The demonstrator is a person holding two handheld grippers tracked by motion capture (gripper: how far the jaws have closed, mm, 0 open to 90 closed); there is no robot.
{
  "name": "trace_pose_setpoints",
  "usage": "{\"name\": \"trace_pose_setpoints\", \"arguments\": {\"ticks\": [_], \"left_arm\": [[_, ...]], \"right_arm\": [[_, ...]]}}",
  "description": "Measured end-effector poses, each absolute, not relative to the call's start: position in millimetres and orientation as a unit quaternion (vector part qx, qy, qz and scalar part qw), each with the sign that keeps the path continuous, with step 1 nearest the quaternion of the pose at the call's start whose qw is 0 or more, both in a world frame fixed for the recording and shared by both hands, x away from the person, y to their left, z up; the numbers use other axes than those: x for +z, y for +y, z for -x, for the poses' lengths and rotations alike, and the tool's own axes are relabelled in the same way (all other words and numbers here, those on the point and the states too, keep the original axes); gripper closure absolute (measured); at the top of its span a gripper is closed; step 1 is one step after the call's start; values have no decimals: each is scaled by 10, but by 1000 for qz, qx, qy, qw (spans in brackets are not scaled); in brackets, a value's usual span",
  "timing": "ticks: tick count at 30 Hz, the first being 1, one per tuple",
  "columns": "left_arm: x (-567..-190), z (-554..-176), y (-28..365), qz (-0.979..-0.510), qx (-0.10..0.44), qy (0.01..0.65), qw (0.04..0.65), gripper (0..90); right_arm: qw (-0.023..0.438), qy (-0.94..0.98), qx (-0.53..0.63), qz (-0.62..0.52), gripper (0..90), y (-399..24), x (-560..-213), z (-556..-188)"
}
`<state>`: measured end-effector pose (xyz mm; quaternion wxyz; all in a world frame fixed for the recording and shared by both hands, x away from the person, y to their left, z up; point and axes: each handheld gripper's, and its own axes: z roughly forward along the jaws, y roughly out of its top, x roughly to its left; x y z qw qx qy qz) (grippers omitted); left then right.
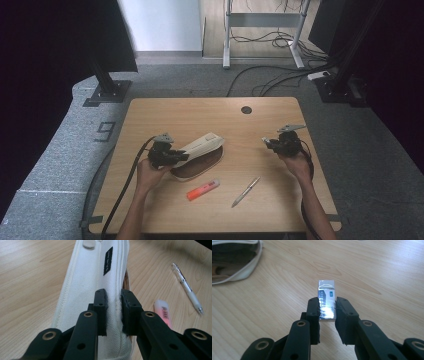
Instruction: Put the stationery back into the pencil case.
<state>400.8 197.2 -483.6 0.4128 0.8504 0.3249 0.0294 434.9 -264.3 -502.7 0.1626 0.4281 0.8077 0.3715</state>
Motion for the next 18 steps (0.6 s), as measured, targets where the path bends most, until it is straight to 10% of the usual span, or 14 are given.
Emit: {"name": "trace_pose_setpoints", "arguments": {"ticks": [18], "left_arm": [[-4826, -4002, 1970, -849, 35, 324, 415, 760]], "right_arm": [[139, 820, 394, -392, 719, -2379, -4999, -4147]]}}
